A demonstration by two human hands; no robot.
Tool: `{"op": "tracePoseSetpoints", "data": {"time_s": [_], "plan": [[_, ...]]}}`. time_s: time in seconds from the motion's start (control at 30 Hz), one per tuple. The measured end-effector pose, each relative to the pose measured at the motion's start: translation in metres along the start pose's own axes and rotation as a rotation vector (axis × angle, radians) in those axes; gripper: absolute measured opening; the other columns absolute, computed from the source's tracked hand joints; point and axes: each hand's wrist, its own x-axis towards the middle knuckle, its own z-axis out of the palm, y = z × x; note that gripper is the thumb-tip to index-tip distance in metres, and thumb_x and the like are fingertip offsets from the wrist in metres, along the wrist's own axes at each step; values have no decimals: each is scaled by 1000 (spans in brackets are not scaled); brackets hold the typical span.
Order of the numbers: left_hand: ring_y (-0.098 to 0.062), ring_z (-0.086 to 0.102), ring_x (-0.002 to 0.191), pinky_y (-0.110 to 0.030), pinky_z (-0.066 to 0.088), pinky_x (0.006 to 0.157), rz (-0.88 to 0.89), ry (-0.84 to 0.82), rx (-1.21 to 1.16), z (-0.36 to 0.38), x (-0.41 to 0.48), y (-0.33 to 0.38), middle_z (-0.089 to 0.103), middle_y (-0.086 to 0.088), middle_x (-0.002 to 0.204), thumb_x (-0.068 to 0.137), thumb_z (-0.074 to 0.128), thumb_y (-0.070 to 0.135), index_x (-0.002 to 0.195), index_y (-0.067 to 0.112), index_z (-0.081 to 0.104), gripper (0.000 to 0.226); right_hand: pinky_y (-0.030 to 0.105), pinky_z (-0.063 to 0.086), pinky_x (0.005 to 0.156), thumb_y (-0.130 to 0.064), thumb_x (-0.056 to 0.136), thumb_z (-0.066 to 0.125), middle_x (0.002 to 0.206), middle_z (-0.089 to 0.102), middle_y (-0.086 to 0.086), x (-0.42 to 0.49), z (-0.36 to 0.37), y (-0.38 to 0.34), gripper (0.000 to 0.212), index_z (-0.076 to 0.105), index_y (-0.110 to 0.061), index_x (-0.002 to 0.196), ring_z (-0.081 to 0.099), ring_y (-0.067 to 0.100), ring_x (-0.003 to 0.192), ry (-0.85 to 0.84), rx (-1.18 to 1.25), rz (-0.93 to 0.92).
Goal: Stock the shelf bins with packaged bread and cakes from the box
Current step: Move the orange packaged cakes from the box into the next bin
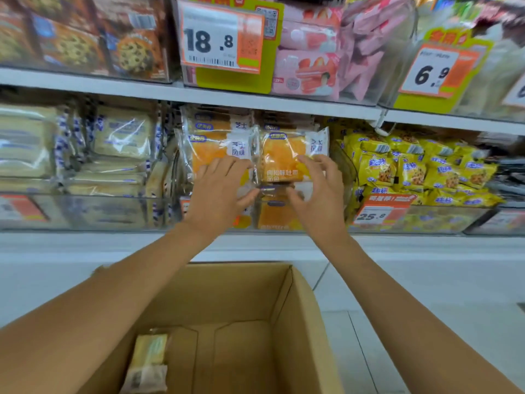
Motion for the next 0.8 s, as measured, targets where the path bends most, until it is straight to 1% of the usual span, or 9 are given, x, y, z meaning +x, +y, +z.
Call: {"op": "tracePoseSetpoints", "data": {"time_s": [0.07,0.13,0.17,0.3,0.4,0.47,0.63,0.7,0.8], "plan": [[-25,58,94,-35,41,79,-50,-56,-92,-9,-37,4,61,-5,106,88,62,37,115,14,60,36,31,41,104,-14,84,68,129,48,6,-32,11,-10,40,62,-16,123,44,21,124,-11,18,-12],[-25,60,92,-36,45,78,-126,-164,-135,-15,-81,2,62,-5,104,88,68,31,116,12,61,35,6,32,97,-12,84,67,123,51,5,-69,24,-18,31,65,-13,115,47,17,118,-103,33,8],[-24,60,93,-36,46,79,-182,-231,-145,-18,-106,0,62,-5,106,89,68,32,117,12,61,35,3,30,94,-13,85,66,123,51,4,-89,31,-20,29,65,-14,114,47,16,118,-189,44,40],[-14,59,105,-30,51,88,-440,-521,-123,-20,-208,-24,58,3,121,91,63,45,128,23,54,44,18,34,101,-23,92,61,134,45,-2,-170,71,-14,30,61,-19,122,44,12,124,-628,-16,155],[-18,55,118,-35,50,96,-655,-744,-99,-9,-281,-51,51,0,137,88,65,49,141,23,43,63,24,37,105,-25,93,59,141,40,-4,-225,109,0,36,56,-24,129,41,13,130,-910,-54,223],[-21,51,120,-35,45,98,-761,-809,-121,3,-322,-66,50,-5,139,84,71,45,145,20,41,72,31,35,111,-25,94,59,144,38,-3,-254,135,12,39,53,-24,132,36,16,136,-1042,-78,282],[-26,39,137,-32,33,107,-895,-888,-245,54,-384,-97,38,-8,153,75,83,34,152,17,33,93,28,29,113,-22,94,59,143,39,1,-293,190,44,42,52,-18,135,34,19,138,-1144,-80,371],[-25,23,147,-37,24,117,-854,-939,-241,81,-399,-108,25,-5,161,76,83,33,154,24,26,97,28,29,114,-22,94,61,143,40,-1,-305,209,54,44,52,-18,136,34,18,138,-1137,-68,397],[-23,0,152,-40,12,123,-720,-1074,-124,117,-415,-123,5,-2,165,81,78,34,156,27,19,96,26,31,111,-21,92,63,140,44,-1,-322,231,67,41,55,-18,133,37,17,134,-1143,-62,412]]}}
